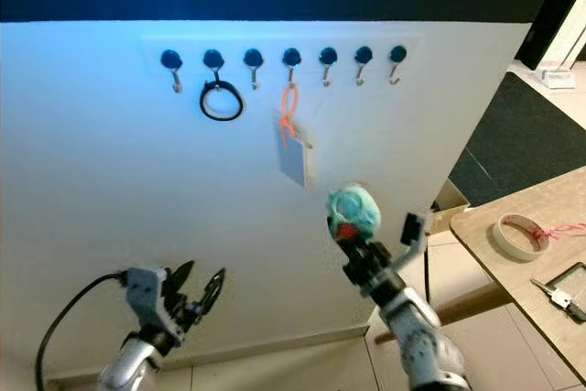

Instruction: Hang keys on a hook

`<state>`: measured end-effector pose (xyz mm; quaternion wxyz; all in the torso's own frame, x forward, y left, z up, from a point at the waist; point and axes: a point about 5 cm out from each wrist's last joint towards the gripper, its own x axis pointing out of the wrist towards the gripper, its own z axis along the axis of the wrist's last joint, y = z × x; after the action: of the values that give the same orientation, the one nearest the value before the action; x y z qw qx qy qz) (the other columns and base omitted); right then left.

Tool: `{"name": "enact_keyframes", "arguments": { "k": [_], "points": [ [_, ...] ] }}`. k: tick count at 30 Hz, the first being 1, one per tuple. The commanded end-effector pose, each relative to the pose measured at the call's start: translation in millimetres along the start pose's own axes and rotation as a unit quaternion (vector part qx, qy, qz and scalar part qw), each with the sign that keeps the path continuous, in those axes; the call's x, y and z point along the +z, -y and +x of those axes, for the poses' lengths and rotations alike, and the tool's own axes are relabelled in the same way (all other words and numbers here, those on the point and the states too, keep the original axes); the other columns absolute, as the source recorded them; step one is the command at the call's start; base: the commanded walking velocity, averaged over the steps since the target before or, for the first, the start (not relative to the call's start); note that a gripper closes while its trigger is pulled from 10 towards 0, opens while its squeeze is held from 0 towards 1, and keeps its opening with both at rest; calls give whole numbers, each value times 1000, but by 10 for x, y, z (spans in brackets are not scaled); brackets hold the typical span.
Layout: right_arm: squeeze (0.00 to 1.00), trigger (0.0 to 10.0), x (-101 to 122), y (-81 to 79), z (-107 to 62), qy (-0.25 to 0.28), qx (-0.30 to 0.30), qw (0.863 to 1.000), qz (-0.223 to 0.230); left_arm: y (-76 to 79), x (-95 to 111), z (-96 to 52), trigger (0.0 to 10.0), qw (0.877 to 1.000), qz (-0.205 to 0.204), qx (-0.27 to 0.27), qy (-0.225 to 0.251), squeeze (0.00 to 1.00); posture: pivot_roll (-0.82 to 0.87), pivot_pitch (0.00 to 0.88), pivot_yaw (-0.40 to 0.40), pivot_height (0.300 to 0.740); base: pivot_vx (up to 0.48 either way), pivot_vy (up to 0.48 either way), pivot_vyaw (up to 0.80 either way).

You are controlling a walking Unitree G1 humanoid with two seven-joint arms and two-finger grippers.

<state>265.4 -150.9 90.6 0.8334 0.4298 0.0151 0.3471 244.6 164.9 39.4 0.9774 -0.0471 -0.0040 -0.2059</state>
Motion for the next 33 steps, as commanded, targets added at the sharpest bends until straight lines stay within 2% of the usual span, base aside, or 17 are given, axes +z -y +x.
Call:
{"name": "enact_keyframes", "arguments": {
  "k": [1, 7, 10, 11, 13, 14, 15, 16, 18, 24, 27, 28, 29, 30, 31, 32, 33],
  "points": [
    [0, 10000, 25, -124, 6, -2, 40, 999, 32, 49, 17, -3, 10000, 1000, 5, -24, -6, 0, 40, 72, -47, 740, 0, 0, 0],
    [0, 10000, 107, -337, 77, -2, 90, 994, 55, 154, 160, 90, 10000, 999, 7, -50, 18, 0, 35, 79, -43, 740, 0, 0, 0],
    [0, 10000, 102, -371, 115, -23, 91, 995, 23, 188, 230, 127, 10000, 997, 6, -65, 27, 0, 34, 79, -43, 740, 0, 0, 0],
    [0, 10000, 44, -280, 149, -60, 43, 996, -58, 197, 262, 143, 10000, 997, 10, -73, 29, 0, 36, 81, -43, 740, 0, 0, 0],
    [0, 10000, -74, -40, 167, -168, -64, 948, -261, 202, 320, 163, 10000, 996, 19, -85, 31, 0, 29, 81, -41, 740, 0, 0, 0],
    [0, 10000, -114, 131, 121, -229, -115, 897, -361, 196, 344, 172, 10000, 996, 22, -86, 32, 0, 29, 80, -42, 740, 0, 0, 0],
    [0, 10000, -114, 131, 121, -229, -115, 897, -361, 196, 344, 172, 10000, 996, 22, -86, 32, 0, 29, 80, -42, 740, 0, 0, 0],
    [0, 10000, -108, 238, 72, -262, -143, 856, -422, 193, 361, 177, 10000, 995, 23, -86, 32, 0, 36, 80, -43, 740, 0, 0, 0],
    [0, 10000, -80, 303, 34, -264, -169, 851, -422, 191, 373, 177, 10000, 995, 28, -88, 30, 0, 39, 81, -45, 740, 0, 0, 0],
    [0, 10000, 23, 410, -56, -228, -235, 863, -384, 181, 377, 145, 10000, 994, 39, -97, 20, 0, 37, 83, -47, 740, 0, 0, 0],
    [0, 10000, 8, 502, -135, -248, -261, 843, -399, 202, 370, 130, 10000, 993, 44, -107, 10, 0, 38, 82, -46, 740, 0, 0, 0],
    [0, 10000, -95, 647, -277, -334, -282, 788, -432, 218, 359, 124, 10000, 992, 53, -117, 0, 0, 35, 81, -44, 740, 0, 0, 0],
    [0, 10000, -95, 647, -277, -334, -282, 788, -432, 218, 359, 124, 10000, 992, 53, -117, 0, 0, 35, 81, -44, 740, 0, 0, 0],
    [0, 10000, -265, 779, -539, -479, -258, 683, -487, 216, 330, 119, 10000, 990, 65, -122, -12, 0, 32, 81, -43, 740, 0, 0, 0],
    [0, 10000, -281, 827, -637, -511, -261, 646, -503, 219, 316, 117, 10000, 989, 71, -126, -18, 0, 33, 80, -44, 740, 0, 0, 0],
    [0, 10000, -281, 827, -637, -511, -261, 646, -503, 219, 316, 117, 10000, 989, 71, -126, -18, 0, 33, 80, -44, 740, 0, 0, 0],
    [0, 10000, -282, 854, -695, -527, -265, 624, -512, 220, 306, 115, 10000, 989, 74, -128, -21, 0, 34, 80, -45, 740, 0, 0, 0]
  ]
}}
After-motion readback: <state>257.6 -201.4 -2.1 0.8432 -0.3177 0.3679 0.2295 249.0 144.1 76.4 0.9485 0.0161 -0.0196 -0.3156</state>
